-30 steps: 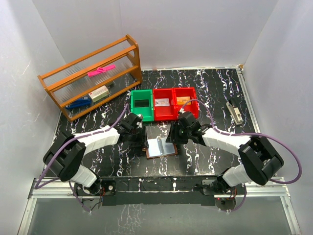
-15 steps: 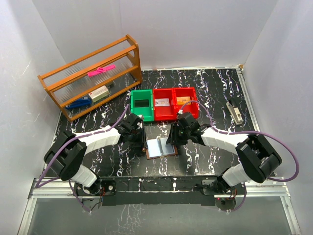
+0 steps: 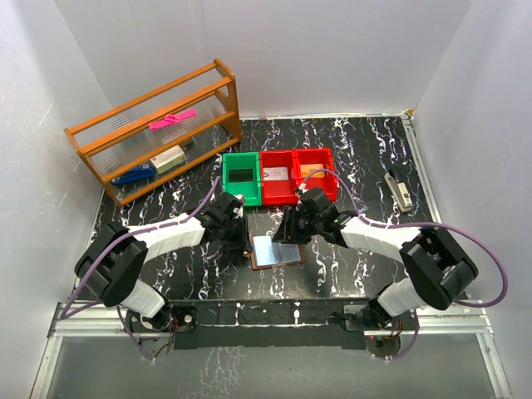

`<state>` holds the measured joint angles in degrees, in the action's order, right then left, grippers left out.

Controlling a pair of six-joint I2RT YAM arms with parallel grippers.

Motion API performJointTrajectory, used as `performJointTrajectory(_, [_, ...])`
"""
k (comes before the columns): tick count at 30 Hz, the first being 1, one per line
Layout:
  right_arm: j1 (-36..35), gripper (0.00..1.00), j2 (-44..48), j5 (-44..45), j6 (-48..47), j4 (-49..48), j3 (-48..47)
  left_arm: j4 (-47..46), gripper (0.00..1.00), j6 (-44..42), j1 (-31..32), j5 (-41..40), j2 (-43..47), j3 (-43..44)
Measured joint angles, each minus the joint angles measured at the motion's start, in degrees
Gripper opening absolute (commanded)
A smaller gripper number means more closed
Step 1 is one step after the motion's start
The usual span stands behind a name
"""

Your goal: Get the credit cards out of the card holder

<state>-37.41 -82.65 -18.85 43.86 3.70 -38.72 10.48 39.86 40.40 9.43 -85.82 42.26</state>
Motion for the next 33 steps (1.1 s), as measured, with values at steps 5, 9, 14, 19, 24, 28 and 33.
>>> performJointTrajectory(5, [-0.1,0.43,0.1,6.7,-1.5,5.6,-1.1,0.0,0.22,0.0,0.0,0.0,0.0,0.0])
performJointTrajectory(9, [-0.1,0.44,0.8,11.8,-3.2,10.3,-2.1,0.0,0.20,0.0,0.0,0.0,0.0,0.0])
performJointTrajectory(14, [-0.1,0.43,0.9,12.7,-3.9,12.4,-2.1,0.0,0.18,-0.1,0.0,0.3,0.0,0.0])
performJointTrajectory(19, [-0.1,0.41,0.2,11.4,-4.2,12.3,-2.1,0.1,0.15,-0.3,0.0,0.3,0.0,0.0])
performJointTrajectory(24, [0.0,0.41,-0.7,9.5,-4.2,10.7,-2.1,0.3,0.11,-0.5,0.0,0.4,0.0,0.0])
performJointTrajectory(28, [0.0,0.41,-0.8,7.9,-4.1,9.7,-2.1,0.5,0.08,-0.7,0.0,0.4,0.0,0.0])
performJointTrajectory(33, [0.0,0.41,-0.8,5.1,-3.0,7.2,-2.0,1.1,0.06,-1.0,0.0,0.4,0.0,0.0])
